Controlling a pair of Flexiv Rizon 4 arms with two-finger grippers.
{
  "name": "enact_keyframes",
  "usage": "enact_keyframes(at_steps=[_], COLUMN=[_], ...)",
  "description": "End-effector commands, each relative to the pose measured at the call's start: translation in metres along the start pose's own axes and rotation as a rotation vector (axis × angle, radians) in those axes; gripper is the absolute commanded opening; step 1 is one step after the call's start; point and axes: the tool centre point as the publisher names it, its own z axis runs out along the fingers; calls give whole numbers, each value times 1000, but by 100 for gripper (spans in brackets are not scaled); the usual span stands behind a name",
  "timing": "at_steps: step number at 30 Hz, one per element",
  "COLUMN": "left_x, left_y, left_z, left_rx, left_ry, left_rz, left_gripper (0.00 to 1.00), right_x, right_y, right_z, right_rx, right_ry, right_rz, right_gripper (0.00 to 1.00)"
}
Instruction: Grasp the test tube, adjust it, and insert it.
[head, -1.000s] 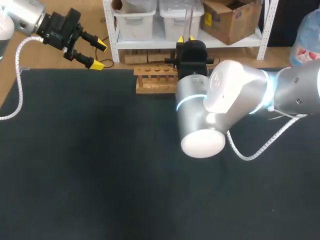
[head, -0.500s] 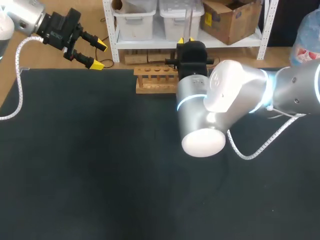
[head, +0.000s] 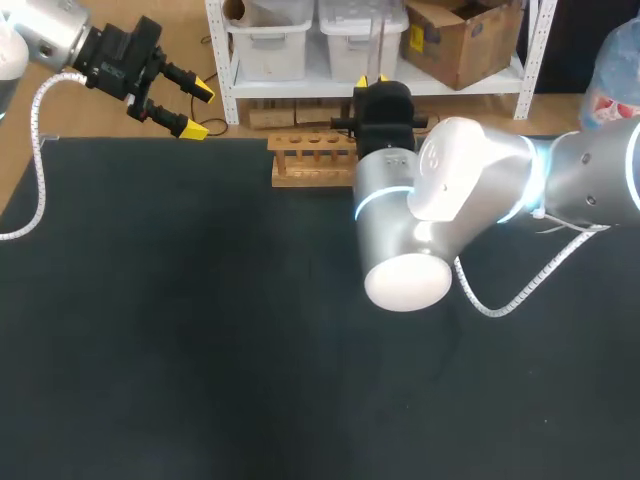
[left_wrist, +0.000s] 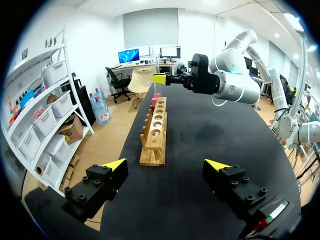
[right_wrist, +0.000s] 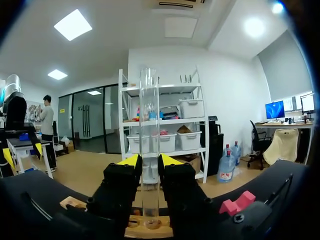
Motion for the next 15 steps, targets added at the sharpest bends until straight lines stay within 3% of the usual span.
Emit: enact_keyframes(at_steps=[1,15], left_x=[0,0], left_y=[-1,-1], left_z=[0,0], left_rx=[-3,-3], left_ry=[2,2], left_rz=[1,1], left_gripper=[100,100], right_x=[1,13], right_y=[-5,-9], right_z=[1,4], right_rx=[-430,-420], right_ry=[-3,19], right_rz=[0,14], right_gripper=[0,0])
